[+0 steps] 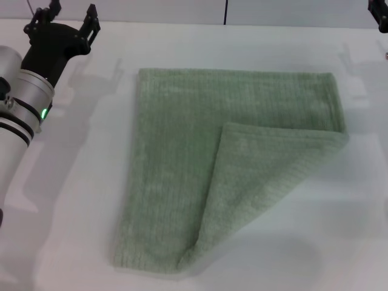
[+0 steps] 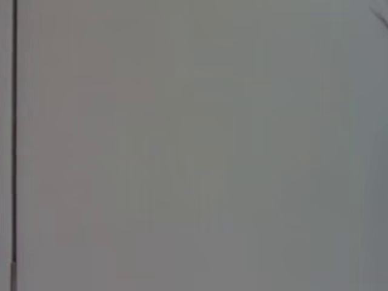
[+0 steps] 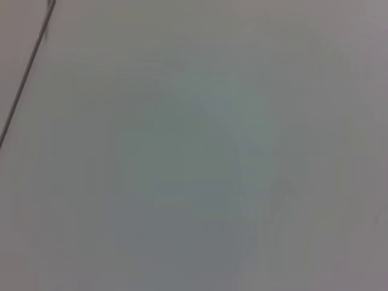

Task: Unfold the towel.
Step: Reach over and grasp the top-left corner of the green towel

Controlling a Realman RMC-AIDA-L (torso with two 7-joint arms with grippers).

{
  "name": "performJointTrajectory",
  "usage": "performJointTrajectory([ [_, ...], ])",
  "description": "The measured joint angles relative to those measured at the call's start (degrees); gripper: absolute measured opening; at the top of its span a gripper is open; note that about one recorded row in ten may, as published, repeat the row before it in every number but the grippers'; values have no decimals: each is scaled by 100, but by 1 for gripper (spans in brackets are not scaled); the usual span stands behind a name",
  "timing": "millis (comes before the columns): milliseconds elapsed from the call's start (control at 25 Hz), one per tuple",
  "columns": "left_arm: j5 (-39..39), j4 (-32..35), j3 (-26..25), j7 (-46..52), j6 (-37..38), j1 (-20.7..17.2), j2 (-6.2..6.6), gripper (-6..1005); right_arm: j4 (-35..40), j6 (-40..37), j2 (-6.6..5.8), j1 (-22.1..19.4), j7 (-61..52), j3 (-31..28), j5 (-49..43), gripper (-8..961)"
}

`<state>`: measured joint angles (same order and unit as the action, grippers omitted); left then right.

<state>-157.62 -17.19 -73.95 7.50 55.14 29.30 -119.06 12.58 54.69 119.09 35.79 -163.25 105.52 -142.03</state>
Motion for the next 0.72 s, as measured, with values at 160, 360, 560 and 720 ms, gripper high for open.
performJointTrajectory([
  [160, -3, -32, 14, 4, -126, 20, -2, 677, 3, 11, 0, -9, 0, 4, 0, 807],
  [360, -10, -49, 15, 117, -138, 22, -3, 609, 15, 15, 0, -27, 0, -24, 0, 807],
  [560, -32, -54, 229, 566, -200, 19, 26, 379, 16, 16, 0, -52, -1, -32, 0, 807],
  [720, -70, -247, 607, 1278, -510, 25, 83, 188, 16, 16, 0, -75, -2, -33, 0, 807],
])
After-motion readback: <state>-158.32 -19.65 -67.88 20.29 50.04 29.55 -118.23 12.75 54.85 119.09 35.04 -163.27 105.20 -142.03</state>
